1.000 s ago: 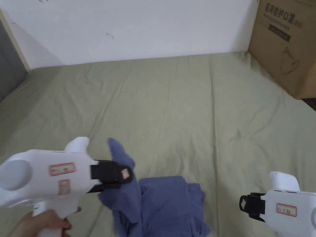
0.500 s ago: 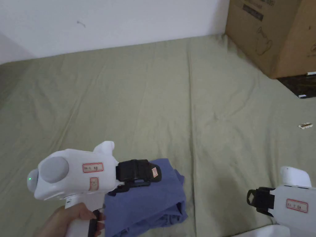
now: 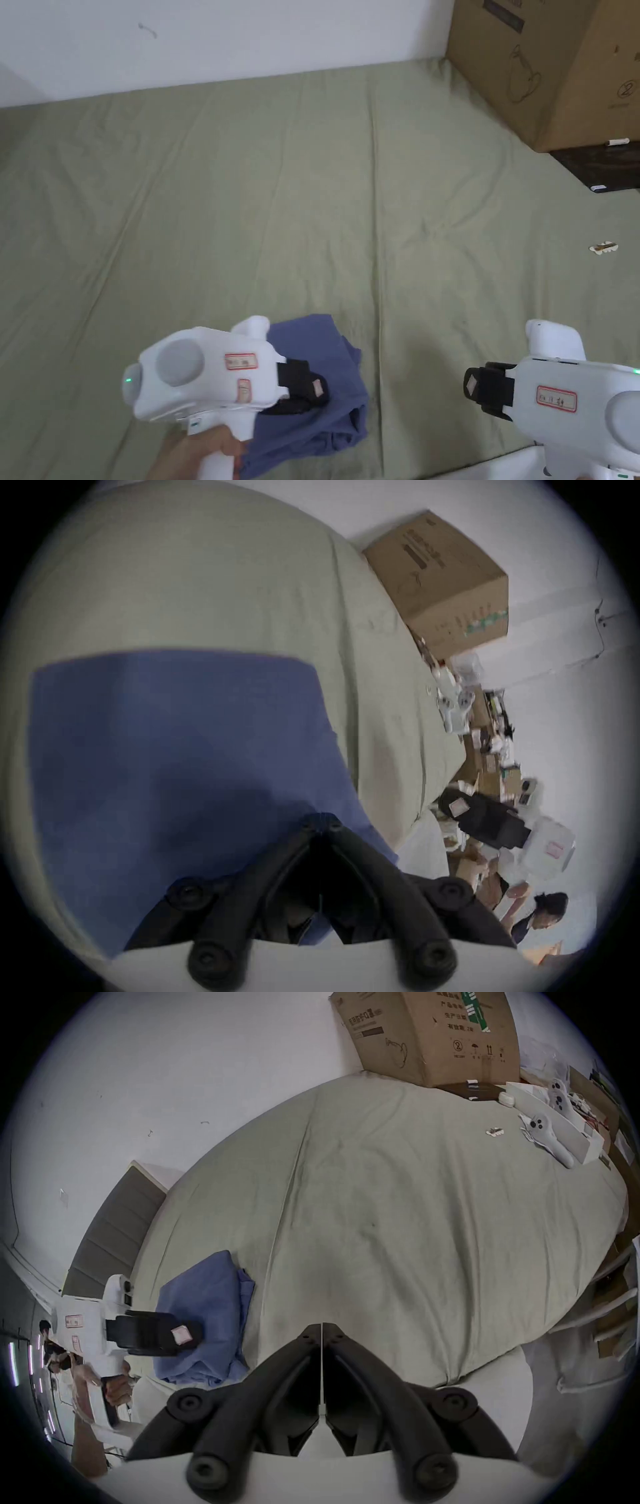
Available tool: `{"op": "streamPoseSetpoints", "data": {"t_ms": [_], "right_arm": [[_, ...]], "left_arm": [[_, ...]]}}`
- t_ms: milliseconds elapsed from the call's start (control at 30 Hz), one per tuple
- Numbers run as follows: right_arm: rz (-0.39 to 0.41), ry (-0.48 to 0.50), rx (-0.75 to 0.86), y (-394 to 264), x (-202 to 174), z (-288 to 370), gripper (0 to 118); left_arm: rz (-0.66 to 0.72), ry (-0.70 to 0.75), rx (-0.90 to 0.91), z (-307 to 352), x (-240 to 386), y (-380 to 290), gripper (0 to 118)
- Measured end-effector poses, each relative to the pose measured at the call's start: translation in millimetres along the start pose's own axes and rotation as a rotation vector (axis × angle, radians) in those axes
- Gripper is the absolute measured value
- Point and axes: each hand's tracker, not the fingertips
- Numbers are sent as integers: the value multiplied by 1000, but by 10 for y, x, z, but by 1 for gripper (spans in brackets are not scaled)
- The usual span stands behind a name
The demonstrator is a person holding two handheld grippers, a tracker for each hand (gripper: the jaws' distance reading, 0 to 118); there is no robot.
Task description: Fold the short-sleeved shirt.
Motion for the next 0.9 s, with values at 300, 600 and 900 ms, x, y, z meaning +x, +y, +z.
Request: {"op": "streamPoseSetpoints", "data": {"t_ms": [300, 600, 900], "right_arm": [[2, -17, -23, -56, 31, 12, 0], [56, 15, -25, 115, -279, 148, 0], [294, 196, -90, 415, -1312, -168, 0]], "left_arm": [[-157, -25, -131, -506, 568, -261, 0], [-78, -94, 90, 486, 244, -212, 0], [170, -44, 325, 1508, -858, -460, 0]]}}
